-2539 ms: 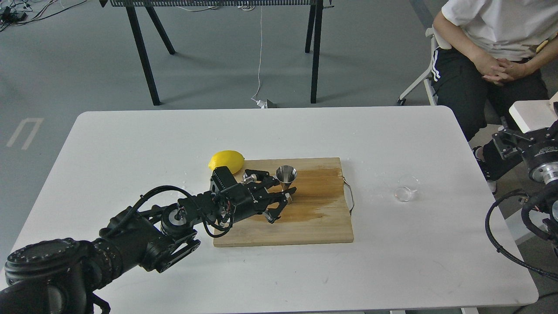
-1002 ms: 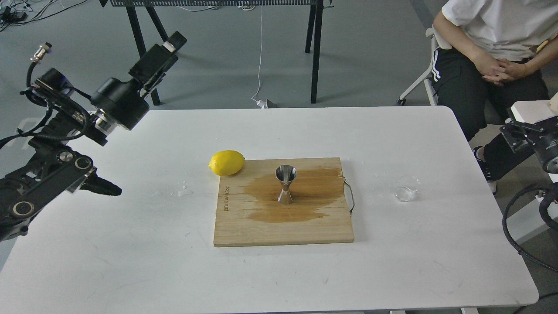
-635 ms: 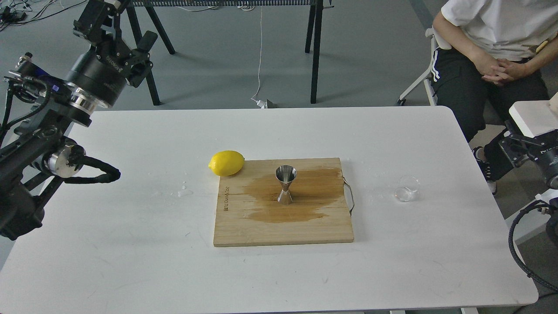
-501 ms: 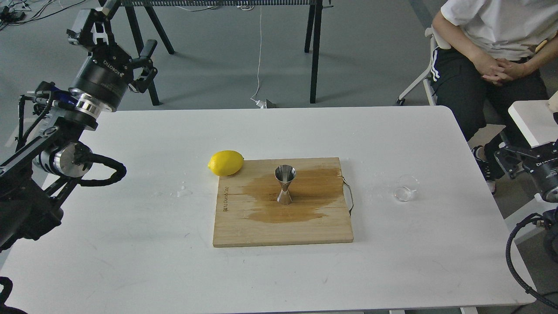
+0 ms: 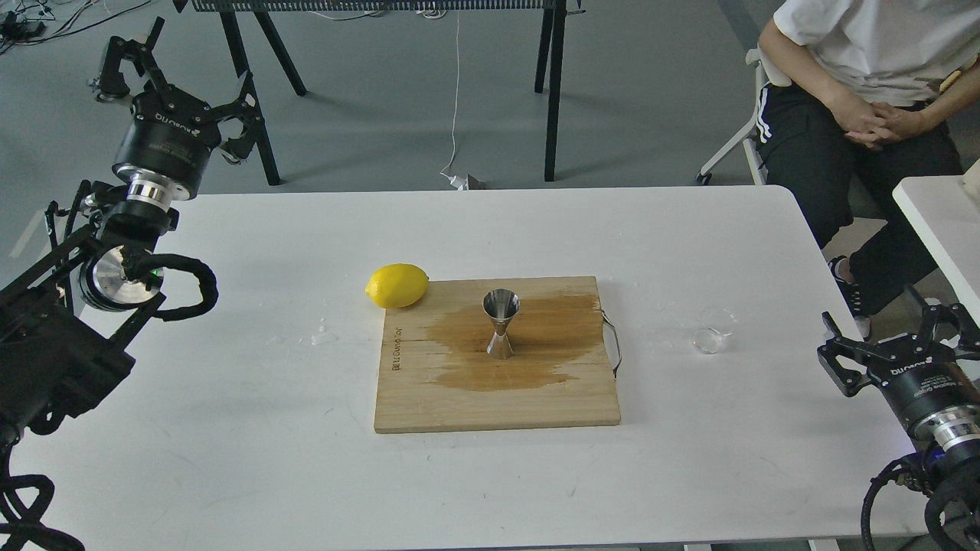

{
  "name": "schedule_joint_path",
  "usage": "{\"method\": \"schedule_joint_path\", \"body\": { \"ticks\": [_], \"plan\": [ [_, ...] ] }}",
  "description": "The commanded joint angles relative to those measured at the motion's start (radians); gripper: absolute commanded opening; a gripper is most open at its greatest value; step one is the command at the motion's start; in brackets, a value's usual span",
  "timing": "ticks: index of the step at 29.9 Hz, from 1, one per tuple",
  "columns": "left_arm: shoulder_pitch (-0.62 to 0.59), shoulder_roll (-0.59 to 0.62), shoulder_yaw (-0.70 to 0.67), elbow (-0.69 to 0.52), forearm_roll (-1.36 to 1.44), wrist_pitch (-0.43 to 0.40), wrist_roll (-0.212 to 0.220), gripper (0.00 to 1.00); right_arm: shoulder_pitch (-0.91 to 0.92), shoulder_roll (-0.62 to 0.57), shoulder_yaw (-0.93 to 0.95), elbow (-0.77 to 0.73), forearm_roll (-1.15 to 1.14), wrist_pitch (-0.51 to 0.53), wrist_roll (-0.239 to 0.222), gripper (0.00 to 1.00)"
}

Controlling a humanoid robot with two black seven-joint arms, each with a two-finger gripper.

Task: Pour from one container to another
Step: 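Raise and withdraw the left gripper away from the jigger, then move the right gripper to the small clear glass cup and grasp it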

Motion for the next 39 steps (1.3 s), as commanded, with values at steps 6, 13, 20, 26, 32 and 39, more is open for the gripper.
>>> {"method": "schedule_joint_path", "body": {
  "ticks": [6,13,20,26,32,39],
  "plan": [
    [-0.001,-0.004,0.010,-0.001,0.000,-0.002,-0.003,1.00,-0.070,0.015,-0.005,0.115,0.019,0.000,0.000,1.00],
    [0.016,0.008,0.013,-0.007,0.000,-0.004,-0.005,1.00,-0.057,0.066,0.004,0.147,0.103,-0.163,0.000,1.00],
    [0.022,0.011,0.013,-0.007,0.003,-0.004,-0.006,1.00,-0.013,0.084,0.004,0.150,0.134,-0.416,-0.013,1.00],
    [0.027,0.011,0.016,-0.010,0.003,-0.018,-0.006,1.00,0.038,0.089,-0.008,0.149,0.126,-0.498,-0.047,1.00],
    [0.036,0.008,0.017,-0.010,0.006,-0.018,-0.005,1.00,0.094,0.167,-0.008,0.095,0.086,-0.519,-0.124,1.00],
    [0.036,0.008,0.021,-0.010,0.007,-0.018,-0.005,1.00,0.147,0.296,-0.005,-0.072,0.051,-0.420,-0.144,1.00]
  ]
}}
